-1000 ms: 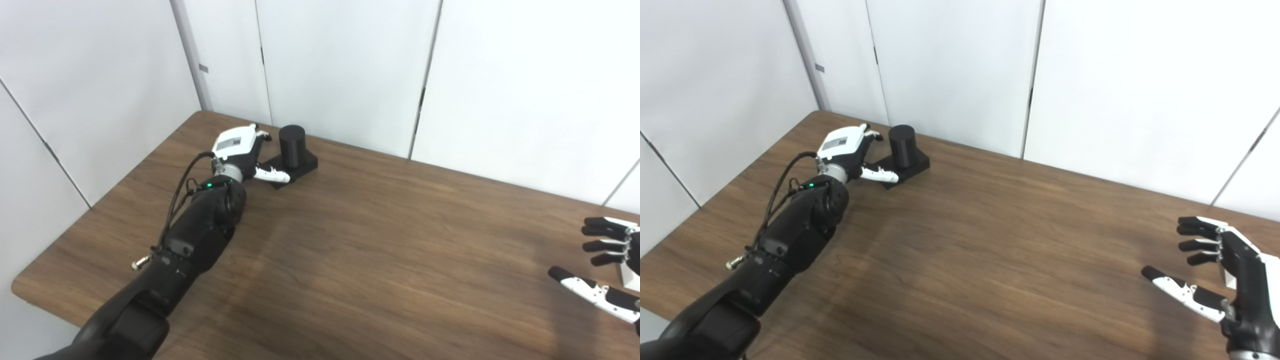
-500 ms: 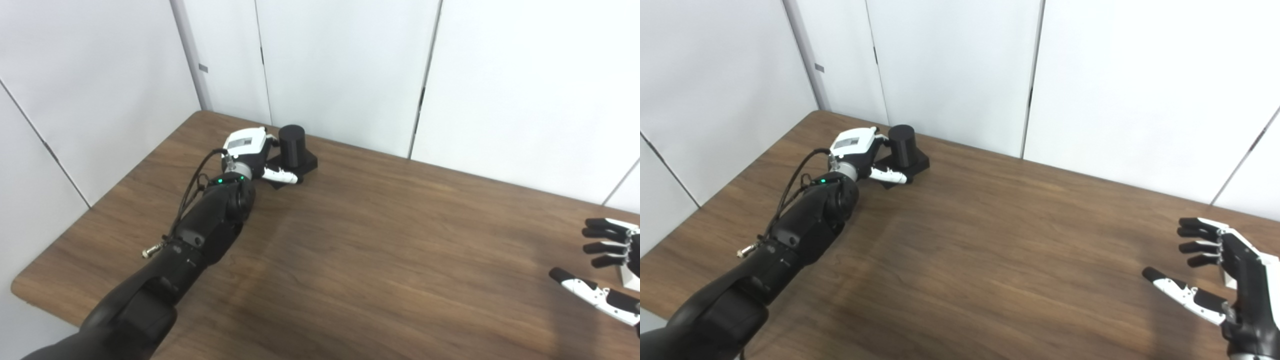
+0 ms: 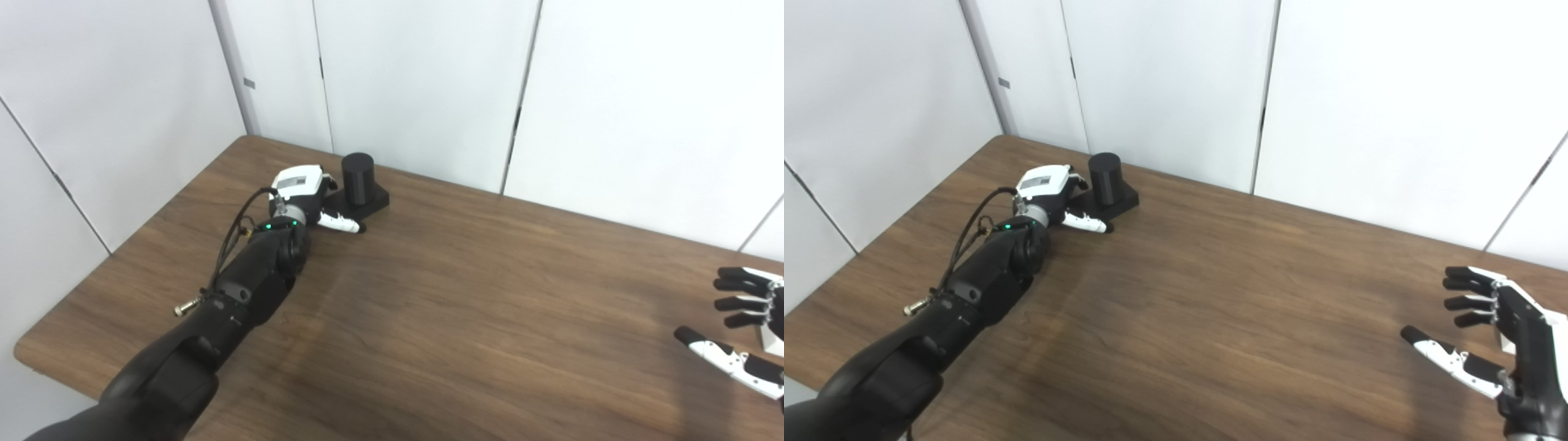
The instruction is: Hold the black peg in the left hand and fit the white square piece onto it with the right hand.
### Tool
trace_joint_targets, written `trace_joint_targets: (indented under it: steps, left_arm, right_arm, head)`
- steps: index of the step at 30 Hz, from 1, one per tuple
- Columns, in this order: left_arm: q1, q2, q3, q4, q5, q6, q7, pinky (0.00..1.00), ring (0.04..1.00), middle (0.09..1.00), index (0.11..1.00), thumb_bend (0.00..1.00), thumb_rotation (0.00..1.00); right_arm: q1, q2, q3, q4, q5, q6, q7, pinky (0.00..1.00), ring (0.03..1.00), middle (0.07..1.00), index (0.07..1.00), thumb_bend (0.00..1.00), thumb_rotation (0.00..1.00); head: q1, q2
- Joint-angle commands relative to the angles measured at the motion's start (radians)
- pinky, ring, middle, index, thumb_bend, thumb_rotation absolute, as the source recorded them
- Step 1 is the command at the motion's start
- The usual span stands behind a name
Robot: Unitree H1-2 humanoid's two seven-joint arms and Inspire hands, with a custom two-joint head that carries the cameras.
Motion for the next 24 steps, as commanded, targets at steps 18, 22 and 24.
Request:
trace_joint_targets:
  steps: [18, 22, 24]
  left_arm:
    - [-0.015, 0.033, 0.01, -0.003, -0.022, -0.033, 0.056, 0.78, 0.938, 0.927, 0.738, 0.87, 0.48]
    - [-0.01, 0.034, 0.002, -0.012, -0.036, -0.046, 0.029, 0.74, 0.921, 0.893, 0.659, 0.75, 0.46]
    - [-0.01, 0.035, -0.003, -0.011, -0.041, -0.05, 0.019, 0.74, 0.911, 0.885, 0.613, 0.74, 0.43]
  right_arm:
    - [-0.023, -0.023, -0.025, 0.01, 0.034, -0.088, -0.015, 0.47, 0.576, 0.647, 0.658, 0.57, 0.0]
    - [-0.022, -0.02, -0.028, 0.005, 0.035, -0.08, -0.013, 0.47, 0.584, 0.652, 0.66, 0.55, 0.0]
    - [-0.023, -0.019, -0.03, 0.007, 0.034, -0.083, -0.016, 0.47, 0.581, 0.652, 0.66, 0.55, 0.0]
  head:
    - [0.003, 0.012]
    - [0.002, 0.015]
    - [0.002, 0.015]
